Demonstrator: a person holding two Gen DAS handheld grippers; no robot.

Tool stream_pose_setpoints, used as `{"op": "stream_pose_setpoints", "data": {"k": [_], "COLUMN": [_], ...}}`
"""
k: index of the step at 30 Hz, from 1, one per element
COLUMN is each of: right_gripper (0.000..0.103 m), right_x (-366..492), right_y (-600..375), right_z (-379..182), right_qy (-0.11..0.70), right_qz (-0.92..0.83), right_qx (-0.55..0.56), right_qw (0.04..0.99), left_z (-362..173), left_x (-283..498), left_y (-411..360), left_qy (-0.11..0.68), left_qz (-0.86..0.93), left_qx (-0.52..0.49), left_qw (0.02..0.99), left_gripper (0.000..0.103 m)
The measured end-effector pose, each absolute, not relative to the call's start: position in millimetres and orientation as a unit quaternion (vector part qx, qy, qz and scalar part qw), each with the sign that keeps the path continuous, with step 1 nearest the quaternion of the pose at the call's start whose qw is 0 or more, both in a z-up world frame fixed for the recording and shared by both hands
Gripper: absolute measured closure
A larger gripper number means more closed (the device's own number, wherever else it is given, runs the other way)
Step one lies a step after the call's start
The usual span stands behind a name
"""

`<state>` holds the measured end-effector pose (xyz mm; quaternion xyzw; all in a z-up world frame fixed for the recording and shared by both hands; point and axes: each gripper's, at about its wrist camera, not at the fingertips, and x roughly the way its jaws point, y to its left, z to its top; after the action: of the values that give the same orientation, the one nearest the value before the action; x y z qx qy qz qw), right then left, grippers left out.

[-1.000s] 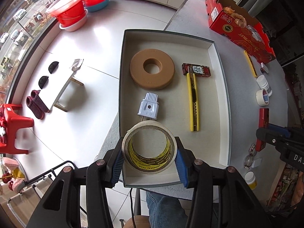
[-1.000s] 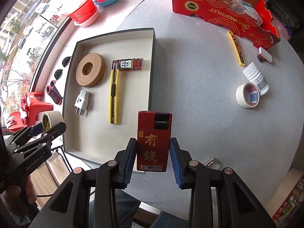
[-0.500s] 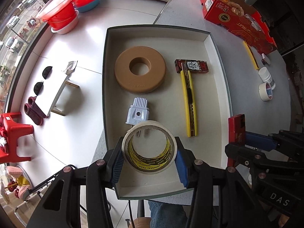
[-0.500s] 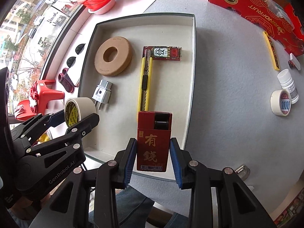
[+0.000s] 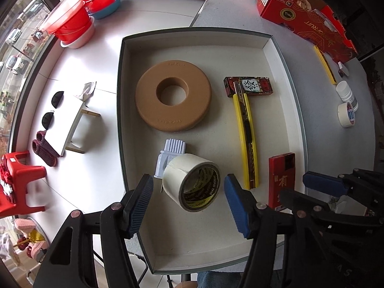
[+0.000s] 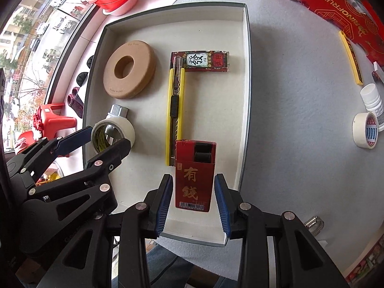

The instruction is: Organize rigid objects

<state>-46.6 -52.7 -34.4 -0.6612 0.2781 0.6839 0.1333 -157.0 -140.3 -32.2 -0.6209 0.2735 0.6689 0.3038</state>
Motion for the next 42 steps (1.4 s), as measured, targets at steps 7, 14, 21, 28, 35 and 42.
{"op": "stream_pose_setpoints", "data": {"k": [7,14,21,28,35,42], "right_gripper": [0.014,0.014,0.014,0.014,0.014,0.014], "right_x": [-20,51,168,270,322,331], "right_y": [-26,10,34,41,31,17], "right_z": [-10,-7,-20,-31,-39,-46], "right_qy": [0.296,0.357,0.426,0.485,0.494,0.491], "right_qz": [0.703,0.674,0.605,0.546,0.534,0.541], "right_qx": [-0.622,-0.598,-0.57,-0.548,-0.552,-0.557], "right_qw": [0.177,0.248,0.357,0.408,0.407,0.396], "left_z": [-34,-19,-5,-23,-55,-88], "left_x": [-169,-138,-65,26,85,91], "left_y": [-147,-121,-69,-15,21,30], "left_qy": [0.249,0.273,0.328,0.399,0.433,0.474], "left_qz": [0.664,0.647,0.595,0.534,0.513,0.52], "left_qx": [-0.645,-0.632,-0.595,-0.562,-0.547,-0.531], "left_qw": [0.285,0.327,0.43,0.49,0.5,0.473], "left_gripper": [0.007,0.0,0.0,0.0,0.0,0.0]}}
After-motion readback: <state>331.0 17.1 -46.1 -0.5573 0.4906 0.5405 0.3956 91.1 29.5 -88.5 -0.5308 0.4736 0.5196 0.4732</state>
